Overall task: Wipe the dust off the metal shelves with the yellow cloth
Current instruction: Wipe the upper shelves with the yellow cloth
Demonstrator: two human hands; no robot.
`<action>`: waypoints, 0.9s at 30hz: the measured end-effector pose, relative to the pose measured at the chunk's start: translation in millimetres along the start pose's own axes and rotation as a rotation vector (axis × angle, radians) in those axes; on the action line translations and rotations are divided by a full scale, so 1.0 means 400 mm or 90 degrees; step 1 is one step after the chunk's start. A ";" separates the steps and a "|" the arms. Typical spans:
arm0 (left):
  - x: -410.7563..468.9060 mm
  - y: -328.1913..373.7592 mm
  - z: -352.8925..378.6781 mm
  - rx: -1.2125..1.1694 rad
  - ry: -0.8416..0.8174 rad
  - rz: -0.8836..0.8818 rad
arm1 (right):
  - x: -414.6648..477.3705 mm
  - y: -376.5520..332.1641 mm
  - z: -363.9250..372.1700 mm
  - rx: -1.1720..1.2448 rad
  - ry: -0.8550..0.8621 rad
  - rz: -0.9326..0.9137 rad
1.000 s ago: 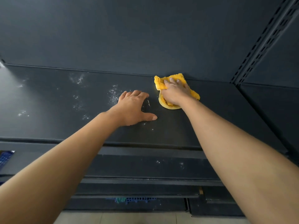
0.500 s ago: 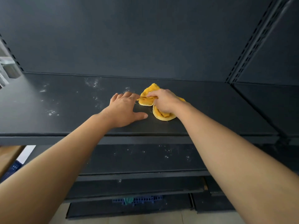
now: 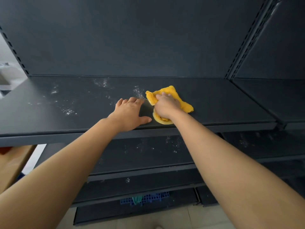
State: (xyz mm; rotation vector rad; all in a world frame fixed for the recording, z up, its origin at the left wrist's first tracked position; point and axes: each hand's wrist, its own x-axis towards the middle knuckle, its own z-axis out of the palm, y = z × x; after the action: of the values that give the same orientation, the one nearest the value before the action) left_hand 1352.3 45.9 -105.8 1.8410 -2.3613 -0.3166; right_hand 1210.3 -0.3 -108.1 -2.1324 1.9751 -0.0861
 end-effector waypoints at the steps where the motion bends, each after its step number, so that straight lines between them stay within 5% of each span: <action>1: -0.004 -0.010 -0.001 0.003 0.002 -0.005 | 0.001 -0.029 0.008 0.005 -0.008 -0.023; 7: 0.003 -0.034 -0.016 0.016 -0.008 -0.015 | 0.015 -0.021 0.017 0.015 0.001 -0.061; 16: 0.067 0.009 -0.008 -0.010 -0.024 0.017 | 0.064 0.162 -0.027 -0.033 0.016 0.086; 27: 0.178 0.011 0.003 -0.041 -0.044 -0.010 | 0.206 0.180 -0.040 -0.050 0.020 0.086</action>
State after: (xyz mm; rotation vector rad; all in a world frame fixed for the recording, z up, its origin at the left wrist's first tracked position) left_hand 1330.3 -21.8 -107.7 1.8497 -2.3527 -0.4597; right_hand 1144.1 -88.4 -117.1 -2.0483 2.1689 -0.0175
